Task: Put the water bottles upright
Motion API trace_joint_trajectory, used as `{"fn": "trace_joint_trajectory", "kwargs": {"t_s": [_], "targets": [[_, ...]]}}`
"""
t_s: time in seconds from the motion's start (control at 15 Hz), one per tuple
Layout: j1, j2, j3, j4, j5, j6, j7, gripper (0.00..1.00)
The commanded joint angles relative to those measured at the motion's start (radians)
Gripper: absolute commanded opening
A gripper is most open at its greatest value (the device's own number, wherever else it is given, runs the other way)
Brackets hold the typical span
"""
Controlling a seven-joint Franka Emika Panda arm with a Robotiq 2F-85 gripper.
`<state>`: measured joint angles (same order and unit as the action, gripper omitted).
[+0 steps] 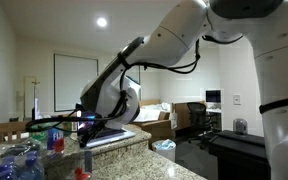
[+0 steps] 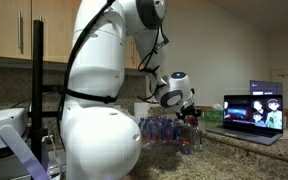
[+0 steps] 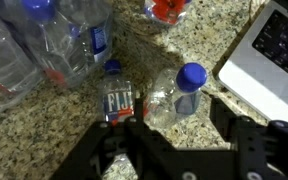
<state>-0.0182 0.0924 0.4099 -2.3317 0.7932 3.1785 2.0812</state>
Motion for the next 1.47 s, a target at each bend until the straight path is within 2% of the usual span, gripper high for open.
{"fn": "trace_joint_trajectory", "kwargs": {"t_s": [0.0, 0.33, 0.4, 0.67, 0.73, 0.8, 1.27, 1.33, 1.4], "targets": [[-0.031, -0.049, 0.026, -0.02, 0.089, -0.037, -0.045, 0.98], [-0.01, -0.047, 0.019, -0.001, 0.065, -0.112, -0.033, 1.0], [0.082, -0.042, -0.067, 0.007, 0.051, -0.14, -0.027, 1.0], [0.16, -0.02, -0.113, 0.03, -0.002, -0.229, -0.031, 1.0], [0.172, -0.01, -0.128, 0.03, -0.029, -0.229, -0.028, 1.0], [0.185, -0.027, -0.132, 0.017, 0.001, -0.205, 0.0, 1.0], [0.194, -0.011, -0.147, 0.024, -0.002, -0.216, -0.016, 1.0], [0.158, -0.004, -0.13, 0.041, 0.021, -0.242, -0.047, 1.0], [0.151, 0.003, -0.135, 0.055, 0.031, -0.264, -0.059, 1.0]]}}
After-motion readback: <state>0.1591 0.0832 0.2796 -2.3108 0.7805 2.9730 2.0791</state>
